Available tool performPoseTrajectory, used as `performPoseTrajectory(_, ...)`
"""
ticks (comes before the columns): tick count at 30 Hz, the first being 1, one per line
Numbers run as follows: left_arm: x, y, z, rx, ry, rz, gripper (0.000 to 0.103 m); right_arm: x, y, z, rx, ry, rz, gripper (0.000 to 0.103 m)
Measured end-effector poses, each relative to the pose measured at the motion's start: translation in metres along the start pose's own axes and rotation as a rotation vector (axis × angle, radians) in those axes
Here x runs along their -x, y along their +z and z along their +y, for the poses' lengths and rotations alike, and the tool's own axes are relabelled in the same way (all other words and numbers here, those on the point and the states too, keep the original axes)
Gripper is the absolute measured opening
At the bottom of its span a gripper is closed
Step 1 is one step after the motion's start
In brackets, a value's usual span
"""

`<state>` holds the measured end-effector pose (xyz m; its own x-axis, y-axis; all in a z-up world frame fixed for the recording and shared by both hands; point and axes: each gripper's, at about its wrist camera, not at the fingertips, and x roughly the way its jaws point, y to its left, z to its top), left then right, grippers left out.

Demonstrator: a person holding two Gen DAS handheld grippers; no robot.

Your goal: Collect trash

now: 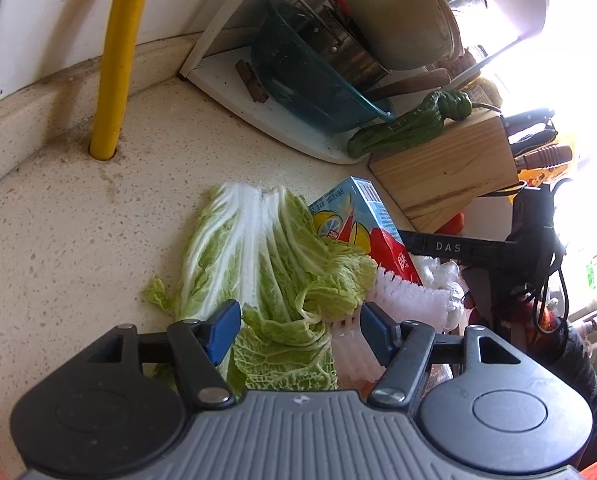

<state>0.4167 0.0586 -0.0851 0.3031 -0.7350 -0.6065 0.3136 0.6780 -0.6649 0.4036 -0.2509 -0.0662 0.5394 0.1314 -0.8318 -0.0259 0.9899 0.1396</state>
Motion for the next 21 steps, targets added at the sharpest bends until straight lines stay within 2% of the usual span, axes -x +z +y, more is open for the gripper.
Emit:
performPoseTrajectory(3,0.002,0.0,0.0,0.002,-0.015,-0.002,0.063,-0.007,-0.001,0.001,-0.003,0.045,0.013,0.078)
performPoseTrajectory(5,0.004,0.002,-0.001,-0.004,-0.024,-0.001,0.063,-0.009,-0.002,0.01,0.031,0.054,0.022,0.086)
performPoseTrajectory(7,0.003,0.003,-0.004,-0.025,0.005,0.001,0.063,-0.013,-0.004,0.018,0.063,0.056,0.023,0.093)
performPoseTrajectory(9,0.0,0.003,-0.008,-0.069,0.039,0.016,0.063,-0.012,-0.004,0.018,0.066,0.046,0.025,0.091)
performPoseTrajectory(10,-0.003,0.002,-0.009,-0.09,0.042,0.032,0.064,-0.011,-0.004,0.017,0.066,0.044,0.027,0.087)
performPoseTrajectory(12,-0.01,0.003,-0.011,-0.125,0.051,0.064,0.069,-0.006,-0.006,0.012,0.092,0.029,0.035,0.07)
performPoseTrajectory(14,-0.014,0.005,-0.014,-0.143,0.038,0.073,0.079,0.0,-0.009,0.005,0.069,0.048,0.049,0.049)
performPoseTrajectory(17,-0.009,0.005,-0.026,-0.204,0.116,0.023,0.074,0.004,-0.009,-0.001,0.028,0.085,0.059,0.039)
performPoseTrajectory(19,0.002,0.004,-0.034,-0.259,0.158,-0.037,0.077,0.006,-0.011,0.001,0.027,0.108,0.054,0.034)
performPoseTrajectory(20,0.003,0.005,-0.036,-0.275,0.185,-0.036,0.082,0.008,-0.013,0.002,0.033,0.111,0.047,0.033)
performPoseTrajectory(21,0.0,0.006,-0.036,-0.286,0.221,-0.027,0.082,0.007,-0.014,0.003,0.037,0.107,0.043,0.032)
